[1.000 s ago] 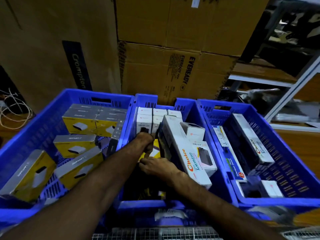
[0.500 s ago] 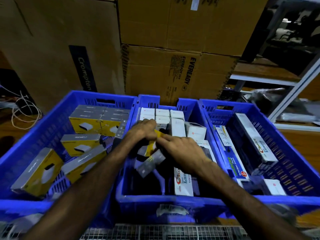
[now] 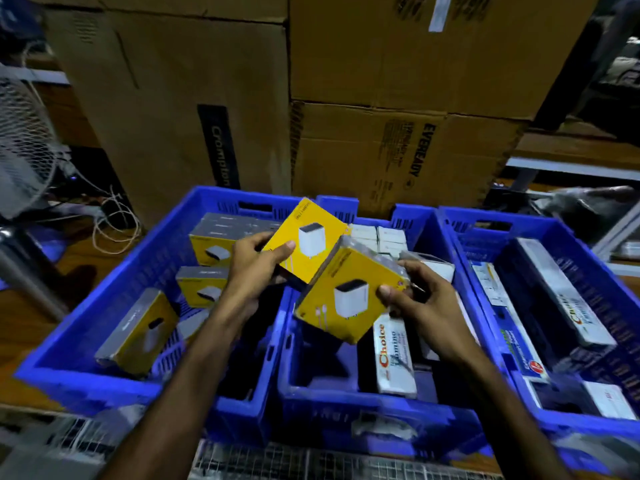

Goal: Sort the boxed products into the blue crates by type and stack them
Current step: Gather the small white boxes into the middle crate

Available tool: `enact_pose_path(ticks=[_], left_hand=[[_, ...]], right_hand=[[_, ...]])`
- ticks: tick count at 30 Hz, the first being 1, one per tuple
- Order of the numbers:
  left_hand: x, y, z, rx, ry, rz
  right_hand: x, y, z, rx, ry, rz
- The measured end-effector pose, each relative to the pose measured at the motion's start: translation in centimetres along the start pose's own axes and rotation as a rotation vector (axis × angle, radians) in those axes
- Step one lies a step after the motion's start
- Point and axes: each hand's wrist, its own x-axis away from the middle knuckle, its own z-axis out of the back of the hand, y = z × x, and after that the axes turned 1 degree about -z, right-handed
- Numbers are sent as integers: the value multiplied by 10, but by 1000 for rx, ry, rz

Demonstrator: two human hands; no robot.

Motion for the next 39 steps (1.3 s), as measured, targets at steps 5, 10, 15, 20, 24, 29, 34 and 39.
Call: enact_pose_path(ticks=[5, 10, 15, 20, 24, 29, 34, 39], left_hand=[[7, 17, 66, 62, 96, -11], [4, 24, 153, -107, 195, -78], [-8, 5, 213, -360, 122, -38], [-17, -25, 234, -457, 76, 33], [-20, -31, 226, -764, 64, -80], [-28, -42, 212, -967, -53, -116], [-35, -35, 195, -993, -66, -235], [-20, -14, 152, -792, -152, -394]], right_hand=[[-13, -22, -38, -187, -10, -106], [-35, -41, -102, -115, -179, -68], [-51, -48, -169, 154, -516, 43], [-64, -32, -213, 509, -644, 195], [-63, -5, -205, 687, -552, 195], [-47, 9, -171, 552, -432, 170], [-30, 10, -145, 428, -331, 123], [-23, 16, -114, 366, -247, 93]])
